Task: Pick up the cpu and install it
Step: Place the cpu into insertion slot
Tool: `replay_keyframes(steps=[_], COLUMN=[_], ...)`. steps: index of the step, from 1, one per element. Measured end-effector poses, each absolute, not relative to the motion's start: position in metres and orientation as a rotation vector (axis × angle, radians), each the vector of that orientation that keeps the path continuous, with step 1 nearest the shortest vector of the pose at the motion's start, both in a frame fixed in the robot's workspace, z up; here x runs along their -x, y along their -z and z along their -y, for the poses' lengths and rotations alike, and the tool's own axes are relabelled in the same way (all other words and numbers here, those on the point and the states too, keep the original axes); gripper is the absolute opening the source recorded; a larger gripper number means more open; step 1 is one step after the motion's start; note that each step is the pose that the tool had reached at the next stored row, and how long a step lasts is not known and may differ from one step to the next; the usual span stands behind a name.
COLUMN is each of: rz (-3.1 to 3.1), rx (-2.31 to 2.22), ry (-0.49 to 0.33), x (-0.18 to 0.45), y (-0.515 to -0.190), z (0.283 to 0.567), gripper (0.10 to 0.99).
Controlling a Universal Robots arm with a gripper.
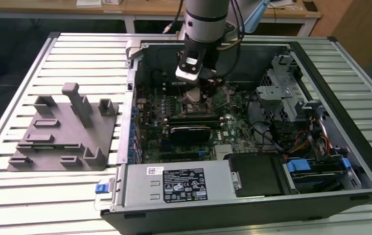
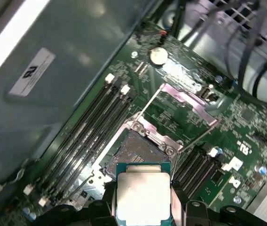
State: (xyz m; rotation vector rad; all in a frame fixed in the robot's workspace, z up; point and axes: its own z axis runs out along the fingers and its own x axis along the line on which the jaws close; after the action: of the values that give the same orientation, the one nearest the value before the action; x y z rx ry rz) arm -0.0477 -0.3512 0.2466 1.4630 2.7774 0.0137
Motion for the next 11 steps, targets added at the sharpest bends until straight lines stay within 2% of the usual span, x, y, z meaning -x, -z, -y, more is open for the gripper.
replay_keyframes(steps=[11], rz=[-2.617], rx=[-1.732], ry=[-0.013], x=[0.0477], y=[-0.2456], z=[0.3511], gripper=[0.541])
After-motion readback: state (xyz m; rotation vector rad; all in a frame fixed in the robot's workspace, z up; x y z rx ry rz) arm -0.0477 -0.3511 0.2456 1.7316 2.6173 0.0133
